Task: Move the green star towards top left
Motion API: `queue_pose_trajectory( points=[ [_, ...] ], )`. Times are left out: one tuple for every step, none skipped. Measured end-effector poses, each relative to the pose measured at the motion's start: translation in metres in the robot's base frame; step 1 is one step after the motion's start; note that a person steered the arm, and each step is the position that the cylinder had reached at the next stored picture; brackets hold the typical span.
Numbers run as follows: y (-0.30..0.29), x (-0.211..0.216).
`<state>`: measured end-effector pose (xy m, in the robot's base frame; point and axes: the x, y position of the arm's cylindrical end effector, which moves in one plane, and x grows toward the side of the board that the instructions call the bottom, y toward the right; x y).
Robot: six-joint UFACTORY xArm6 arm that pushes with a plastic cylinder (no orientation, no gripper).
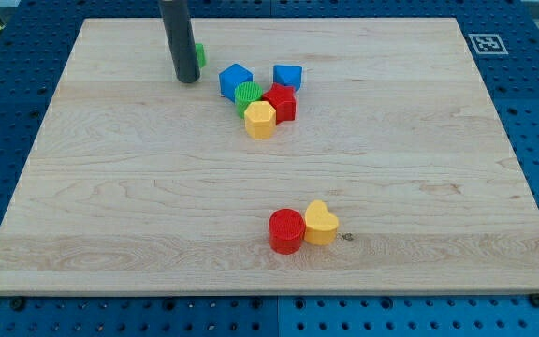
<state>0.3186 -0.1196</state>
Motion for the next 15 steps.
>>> queue_pose_trajectory(
  points=[
    [0.003,-0.012],
    [0.008,-0.037],
    [0.024,-0.044],
    [0.049,-0.044],
    [0.052,-0.057],
    [0.027,-0.058],
    [0.0,-0.058],
    [-0.005,-0.063],
    [0.019,-0.065],
    [0.028,-0.065],
    [0.02,-0.065],
    [0.008,-0.065],
    [-0.006,-0.065],
    [-0.018,-0.065],
    [-0.018,-0.065]
  ],
)
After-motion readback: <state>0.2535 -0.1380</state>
